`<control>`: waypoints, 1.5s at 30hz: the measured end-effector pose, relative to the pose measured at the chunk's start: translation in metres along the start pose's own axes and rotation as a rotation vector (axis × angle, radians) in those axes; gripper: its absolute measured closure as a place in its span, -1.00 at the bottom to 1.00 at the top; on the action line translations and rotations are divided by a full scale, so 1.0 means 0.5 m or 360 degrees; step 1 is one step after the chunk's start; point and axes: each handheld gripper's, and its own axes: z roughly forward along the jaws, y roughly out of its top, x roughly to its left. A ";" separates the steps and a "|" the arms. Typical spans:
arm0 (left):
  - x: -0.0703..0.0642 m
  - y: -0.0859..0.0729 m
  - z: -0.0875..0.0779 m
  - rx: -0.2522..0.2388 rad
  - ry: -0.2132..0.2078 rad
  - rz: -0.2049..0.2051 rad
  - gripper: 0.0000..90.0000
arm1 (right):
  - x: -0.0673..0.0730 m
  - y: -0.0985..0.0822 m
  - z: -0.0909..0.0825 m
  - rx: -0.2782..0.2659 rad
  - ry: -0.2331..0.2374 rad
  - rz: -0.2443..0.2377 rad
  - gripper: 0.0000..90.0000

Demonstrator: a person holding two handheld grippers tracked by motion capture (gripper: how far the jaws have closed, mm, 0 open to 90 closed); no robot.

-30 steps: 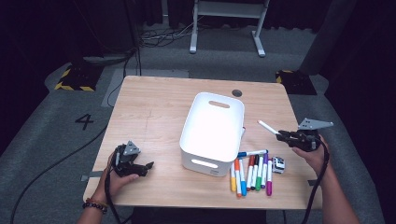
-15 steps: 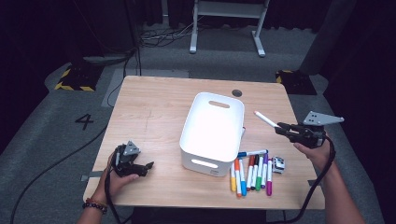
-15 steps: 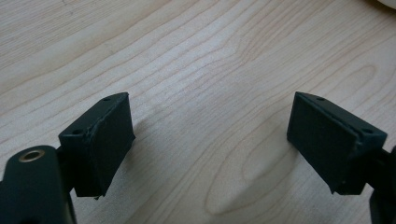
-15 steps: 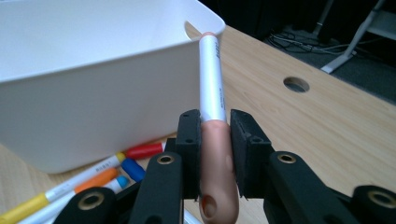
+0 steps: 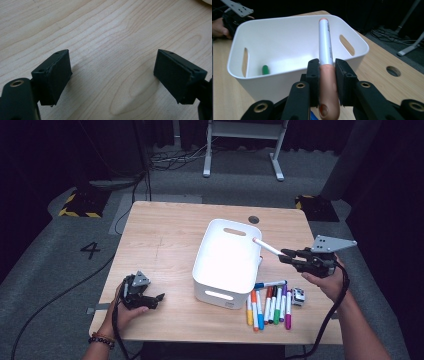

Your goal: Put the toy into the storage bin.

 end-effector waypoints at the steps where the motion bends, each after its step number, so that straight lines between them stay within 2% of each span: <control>1: 0.000 0.000 0.000 0.0001 -0.0001 -0.0002 -0.67 | 0.004 0.006 0.005 -0.0011 0.0020 -0.0009 0.65; 10: 0.000 0.000 0.000 0.0000 -0.0002 -0.0002 -0.67 | 0.046 0.058 0.055 0.0035 0.0120 -0.0087 0.65; 13: 0.000 0.000 0.000 0.0001 -0.0004 -0.0003 -0.67 | 0.063 0.074 0.077 0.0078 0.0169 -0.0112 0.65; 18: 0.000 0.000 0.000 0.0001 -0.0003 -0.0003 -0.67 | 0.087 0.096 0.111 0.0156 0.0209 -0.0174 0.65; 20: 0.000 0.000 0.000 0.0001 -0.0004 -0.0002 -0.67 | 0.099 0.106 0.126 0.0199 0.0196 -0.0220 0.65; 24: 0.000 0.000 0.000 0.0001 -0.0003 -0.0002 -0.67 | 0.121 0.122 0.155 0.0264 0.0238 -0.0226 0.65; 28: 0.000 0.000 0.000 0.0001 -0.0004 -0.0002 -0.67 | 0.140 0.122 0.186 0.0370 0.0261 -0.0250 0.65; 36: -0.001 0.000 0.000 0.0003 -0.0004 -0.0004 -0.67 | 0.169 0.102 0.225 0.0490 0.0326 -0.0262 0.65; 43: 0.000 0.000 0.000 0.0001 -0.0003 -0.0003 -0.67 | 0.178 0.090 0.237 0.0575 0.0361 -0.0231 0.64; 44: 0.000 0.000 0.000 0.0001 -0.0003 -0.0002 -0.67 | 0.177 0.089 0.242 0.0642 0.0374 -0.0239 0.64; 45: 0.000 0.000 0.000 0.0001 -0.0003 -0.0002 -0.67 | 0.177 0.088 0.243 0.0647 0.0371 -0.0227 0.64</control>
